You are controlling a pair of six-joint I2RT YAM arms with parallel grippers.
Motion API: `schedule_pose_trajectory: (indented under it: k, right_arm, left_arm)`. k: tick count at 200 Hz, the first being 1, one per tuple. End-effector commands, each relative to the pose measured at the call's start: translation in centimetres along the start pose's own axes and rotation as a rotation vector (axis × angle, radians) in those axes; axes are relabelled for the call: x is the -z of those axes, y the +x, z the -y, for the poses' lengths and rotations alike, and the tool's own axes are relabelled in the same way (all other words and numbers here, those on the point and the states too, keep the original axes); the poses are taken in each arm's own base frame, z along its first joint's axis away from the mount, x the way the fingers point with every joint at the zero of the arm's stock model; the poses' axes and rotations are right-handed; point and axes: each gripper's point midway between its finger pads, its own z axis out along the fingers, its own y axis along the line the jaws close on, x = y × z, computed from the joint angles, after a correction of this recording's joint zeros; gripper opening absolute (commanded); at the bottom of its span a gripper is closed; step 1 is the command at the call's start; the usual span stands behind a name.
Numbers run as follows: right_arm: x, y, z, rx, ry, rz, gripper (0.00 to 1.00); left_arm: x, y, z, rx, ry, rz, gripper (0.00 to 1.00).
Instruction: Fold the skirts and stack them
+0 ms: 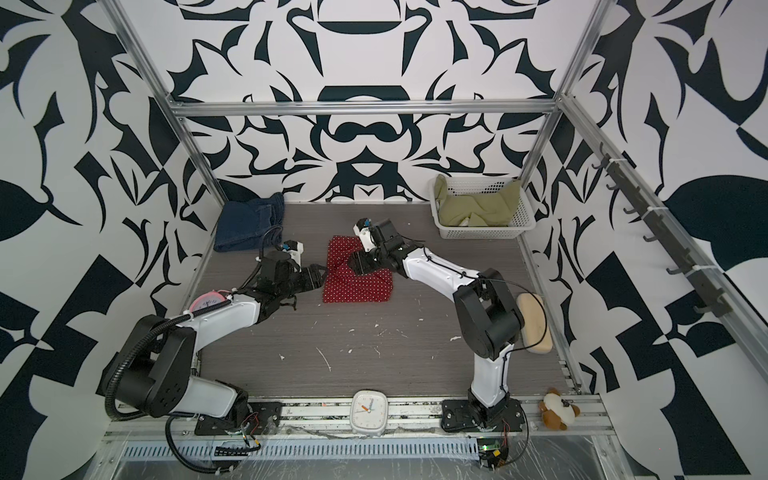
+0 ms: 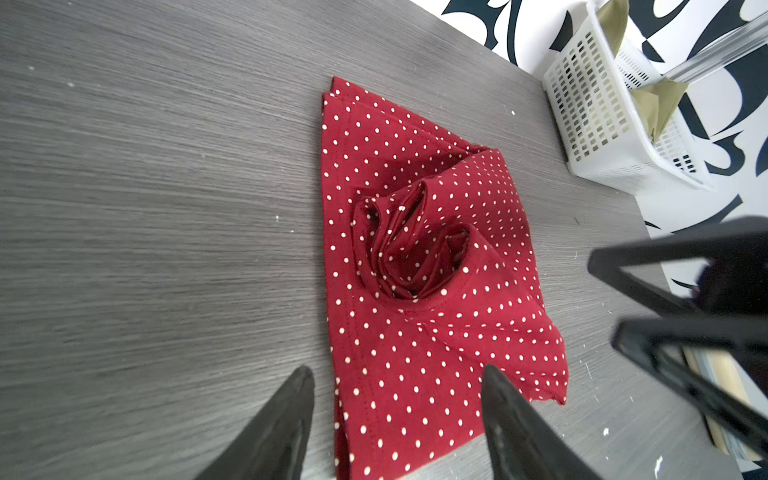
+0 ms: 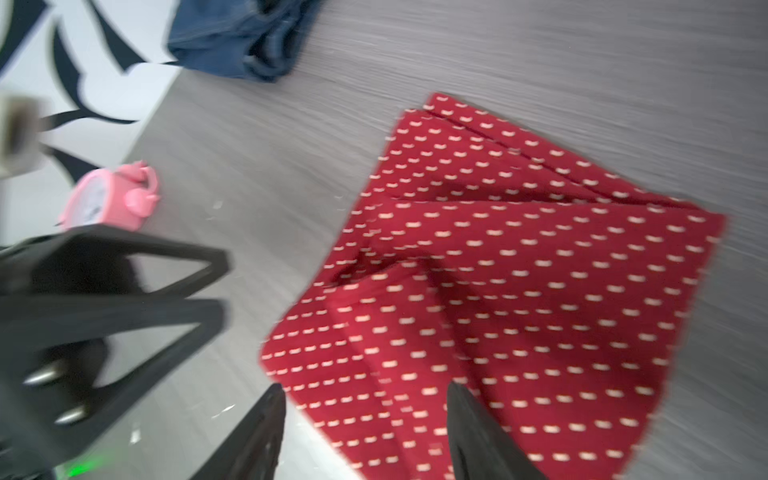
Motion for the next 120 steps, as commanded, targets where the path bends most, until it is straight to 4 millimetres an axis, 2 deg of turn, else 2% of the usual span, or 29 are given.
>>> schedule_pose_trajectory:
  k: [1,13,18,28,52,66,91,100,120]
  right_arm:
    - [-1.3,-0.7,0.7,0.041,-0.013,-0.023,0.68]
    - [-2.4,-0.4,0.1,0.055,-0.063,-0.062,0.69]
    - [-2.9,-0.2,-0.2,0.062,-0.086,-0.082,0.75]
    - [-3.5,0.4,-0.5,0.073,-0.114,-0.114,0.76]
    - [-4.2,0.9,-2.1,0.085,-0.222,-0.135,0.71]
    - [-4.5,1.4,-2.7,0.101,-0.251,-0.148,0.62]
    - [-4.7,1.8,-2.8,0.113,-0.227,-0.164,0.21]
    - [-4.4,1.6,-3.0,0.110,-0.216,-0.161,0.10]
    - [-3.5,0.9,-3.4,0.130,-0.165,-0.135,0.05]
  left_arm:
    - [0.2,-0.2,-0.1,0.009,-0.009,-0.003,0.67]
    - [0.3,-0.1,-0.2,0.008,-0.012,-0.001,0.67]
    - [0.3,-0.1,-0.3,0.008,-0.014,-0.002,0.67]
    - [0.4,0.0,-0.3,0.008,-0.017,-0.003,0.67]
    - [0.8,0.1,-0.6,0.010,-0.030,0.003,0.67]
    - [0.9,0.1,-0.7,0.008,-0.040,0.008,0.67]
    - [1.1,0.1,-0.8,0.007,-0.046,0.009,0.67]
    - [1.1,0.2,-1.0,0.007,-0.050,0.008,0.67]
    - [1.0,0.4,-1.2,0.009,-0.059,0.005,0.67]
